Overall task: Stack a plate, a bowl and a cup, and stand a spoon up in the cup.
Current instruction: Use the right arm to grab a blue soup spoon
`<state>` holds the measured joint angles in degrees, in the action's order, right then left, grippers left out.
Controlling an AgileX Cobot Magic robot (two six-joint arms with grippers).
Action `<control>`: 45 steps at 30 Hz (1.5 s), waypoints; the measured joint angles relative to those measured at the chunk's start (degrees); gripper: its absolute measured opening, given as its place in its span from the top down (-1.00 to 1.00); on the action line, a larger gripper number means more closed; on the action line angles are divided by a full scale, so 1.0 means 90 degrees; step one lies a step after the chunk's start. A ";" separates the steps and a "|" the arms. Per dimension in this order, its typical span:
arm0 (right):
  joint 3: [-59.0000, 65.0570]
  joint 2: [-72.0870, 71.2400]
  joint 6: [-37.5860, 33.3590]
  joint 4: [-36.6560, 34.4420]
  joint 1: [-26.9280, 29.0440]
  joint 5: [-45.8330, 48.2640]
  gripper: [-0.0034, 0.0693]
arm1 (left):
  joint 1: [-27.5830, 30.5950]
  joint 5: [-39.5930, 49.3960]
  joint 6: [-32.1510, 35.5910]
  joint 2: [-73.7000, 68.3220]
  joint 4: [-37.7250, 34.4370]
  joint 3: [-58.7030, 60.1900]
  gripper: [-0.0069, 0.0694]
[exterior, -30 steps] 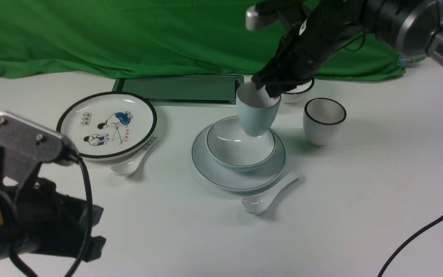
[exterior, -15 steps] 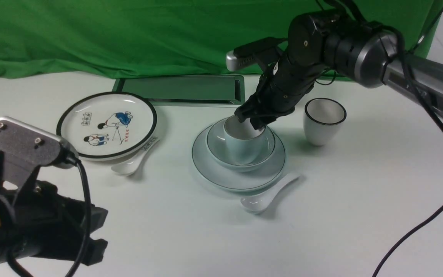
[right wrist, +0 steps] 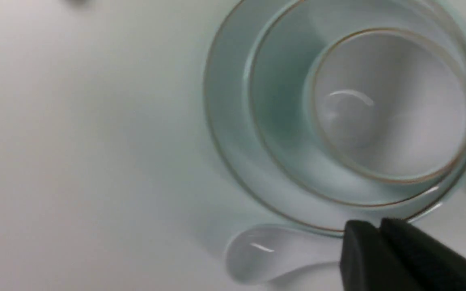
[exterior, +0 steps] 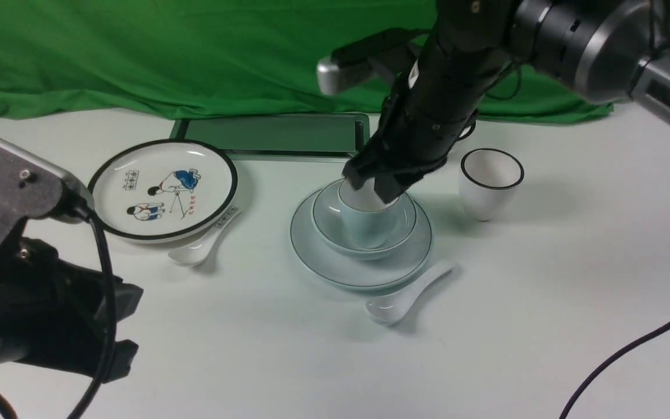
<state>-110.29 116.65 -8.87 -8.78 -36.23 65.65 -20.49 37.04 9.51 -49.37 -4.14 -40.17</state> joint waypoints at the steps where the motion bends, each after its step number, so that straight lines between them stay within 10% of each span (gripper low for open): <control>1: 0.0153 0.0000 -0.0009 -0.0007 -0.0099 -0.0043 0.81 | 0.0000 0.0018 0.0000 0.0000 0.0000 -0.0001 0.72; 15: 0.2411 0.0091 -0.0370 0.0614 -0.0842 -0.2053 0.86 | 0.0000 0.0083 0.0030 0.0000 0.0000 -0.0001 0.91; 27: 0.2589 -0.0199 0.0516 0.1287 -0.0296 -0.0539 0.85 | 0.0000 0.0067 0.0129 0.0000 -0.0068 -0.0001 0.91; 31: 0.2595 -0.0648 0.0557 0.0587 0.0389 -0.0549 0.74 | 0.0000 0.0052 0.0135 0.0000 -0.0089 -0.0001 0.91; 38: 0.2595 -0.0491 0.0513 0.0272 0.1234 -0.1573 -0.05 | 0.0000 -0.0104 0.0147 0.0000 -0.0230 -0.0001 0.91; 45: 0.2595 0.0077 0.0513 0.0304 0.1241 -0.2051 -0.17 | 0.0000 -0.0145 0.0216 0.0000 -0.0236 -0.0001 0.91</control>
<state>-86.93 117.34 -4.25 -6.05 -25.06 47.19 -20.49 35.73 11.45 -49.37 -6.26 -40.18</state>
